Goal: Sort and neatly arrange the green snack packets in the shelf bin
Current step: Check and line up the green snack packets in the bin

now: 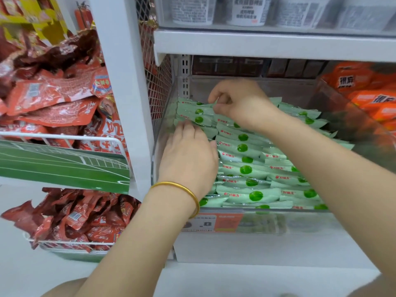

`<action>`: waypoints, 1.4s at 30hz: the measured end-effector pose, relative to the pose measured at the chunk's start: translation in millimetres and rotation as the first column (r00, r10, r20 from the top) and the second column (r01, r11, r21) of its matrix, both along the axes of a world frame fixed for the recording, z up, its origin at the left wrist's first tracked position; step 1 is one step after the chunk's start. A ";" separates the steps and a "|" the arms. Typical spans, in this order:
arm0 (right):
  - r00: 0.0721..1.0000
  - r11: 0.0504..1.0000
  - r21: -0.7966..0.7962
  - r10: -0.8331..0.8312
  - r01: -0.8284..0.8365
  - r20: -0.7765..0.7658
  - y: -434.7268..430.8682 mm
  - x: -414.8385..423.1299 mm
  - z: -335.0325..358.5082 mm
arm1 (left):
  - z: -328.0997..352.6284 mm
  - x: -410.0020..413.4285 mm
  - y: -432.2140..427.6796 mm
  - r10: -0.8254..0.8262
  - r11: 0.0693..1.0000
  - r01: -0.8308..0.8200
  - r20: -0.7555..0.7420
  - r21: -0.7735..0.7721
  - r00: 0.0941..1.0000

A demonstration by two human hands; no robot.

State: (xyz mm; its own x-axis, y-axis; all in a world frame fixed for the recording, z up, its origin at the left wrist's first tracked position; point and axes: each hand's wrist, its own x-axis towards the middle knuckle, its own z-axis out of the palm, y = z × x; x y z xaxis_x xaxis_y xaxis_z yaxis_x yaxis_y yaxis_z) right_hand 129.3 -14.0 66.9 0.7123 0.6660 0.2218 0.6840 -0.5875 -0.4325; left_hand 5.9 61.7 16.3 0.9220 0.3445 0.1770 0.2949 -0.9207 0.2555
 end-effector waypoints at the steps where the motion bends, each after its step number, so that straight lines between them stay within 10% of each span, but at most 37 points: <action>1: 1.000 0.998 -0.058 0.001 0.000 0.013 2.9 -0.7 1.1 | 0.0 3.4 0.5 -0.008 1.000 0.008 -0.026 0.023 1.000; 18: 0.994 0.947 -0.322 0.035 0.001 0.105 40.3 1.5 -16.0 | 2.5 3.7 -1.4 0.039 0.990 -0.025 -0.103 0.138 0.994; 28: 0.986 0.934 0.332 -0.095 0.135 -0.136 23.1 3.0 -10.8 | -2.1 4.0 0.4 0.024 0.995 -0.021 -0.033 0.102 0.999; 34: 0.863 0.667 0.649 0.020 0.365 -0.505 -28.2 -15.2 -7.5 | 4.8 1.9 -7.1 0.145 0.963 0.012 0.558 -0.268 0.817; 42: 0.823 0.753 0.594 0.127 0.284 -0.554 -98.8 -41.1 -14.7 | 22.9 -24.1 -33.0 -0.170 0.459 0.573 0.566 -0.679 0.807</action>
